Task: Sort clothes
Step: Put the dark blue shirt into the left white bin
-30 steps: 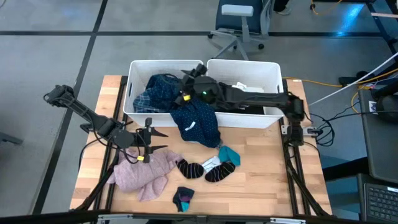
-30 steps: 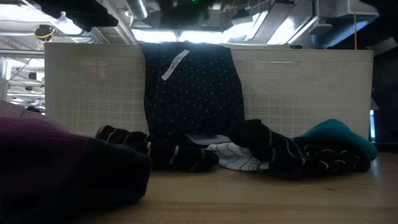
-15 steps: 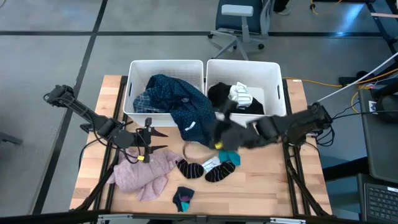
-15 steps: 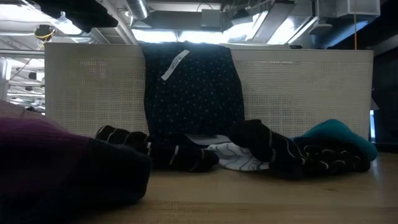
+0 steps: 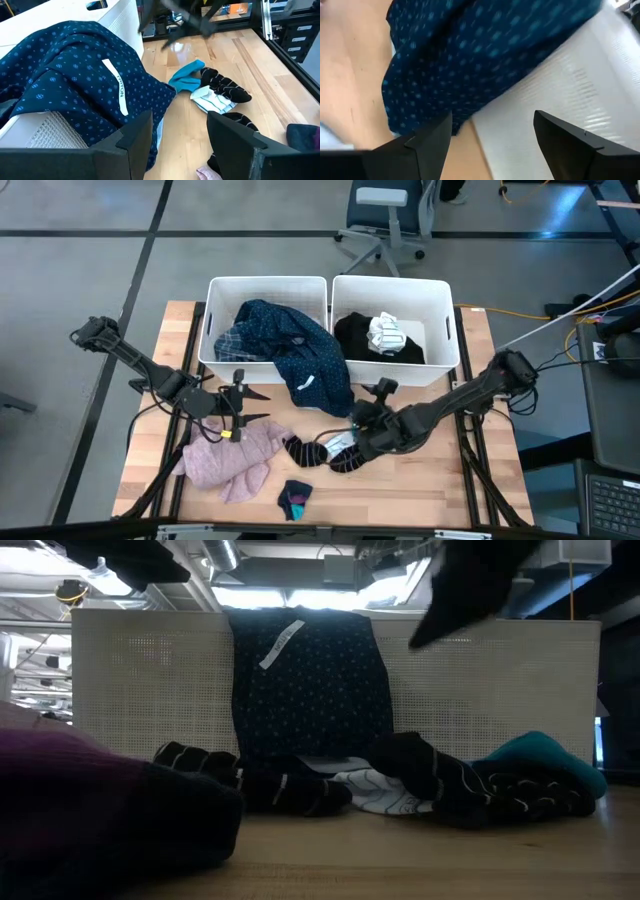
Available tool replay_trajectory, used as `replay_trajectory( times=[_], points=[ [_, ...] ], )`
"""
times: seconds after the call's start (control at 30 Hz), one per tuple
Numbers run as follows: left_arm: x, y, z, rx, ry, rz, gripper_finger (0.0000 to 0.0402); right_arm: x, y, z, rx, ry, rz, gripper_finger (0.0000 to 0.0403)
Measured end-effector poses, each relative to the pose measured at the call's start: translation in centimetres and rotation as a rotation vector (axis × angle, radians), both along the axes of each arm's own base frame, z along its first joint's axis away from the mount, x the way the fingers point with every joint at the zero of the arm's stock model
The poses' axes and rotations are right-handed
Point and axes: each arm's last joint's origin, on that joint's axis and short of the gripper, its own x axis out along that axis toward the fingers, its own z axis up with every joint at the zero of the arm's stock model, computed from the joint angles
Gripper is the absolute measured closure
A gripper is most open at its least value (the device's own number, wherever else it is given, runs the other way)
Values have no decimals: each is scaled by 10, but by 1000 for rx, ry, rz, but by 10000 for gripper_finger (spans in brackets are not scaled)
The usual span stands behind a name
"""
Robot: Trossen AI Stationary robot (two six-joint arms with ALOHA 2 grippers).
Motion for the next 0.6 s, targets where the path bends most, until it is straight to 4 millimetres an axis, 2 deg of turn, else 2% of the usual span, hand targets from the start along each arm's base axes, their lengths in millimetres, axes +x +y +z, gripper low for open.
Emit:
replay_trajectory(
  times=[0.1, 0.27, 0.43, 0.6],
  points=[
    [0, 0, 0, 4, -4, -2, 222, -1, -8, -25, 15, -34, -20, 123],
    [0, 0, 0, 4, -4, -2, 222, 4, -20, -48, 87, -119, -21, 123],
    [0, 0, 0, -5, -5, 1, 222, 16, -30, -52, 141, -214, 17, 123],
    [0, 0, 0, -7, -5, 2, 222, 28, -41, -48, 191, -270, 79, 123]
  ],
)
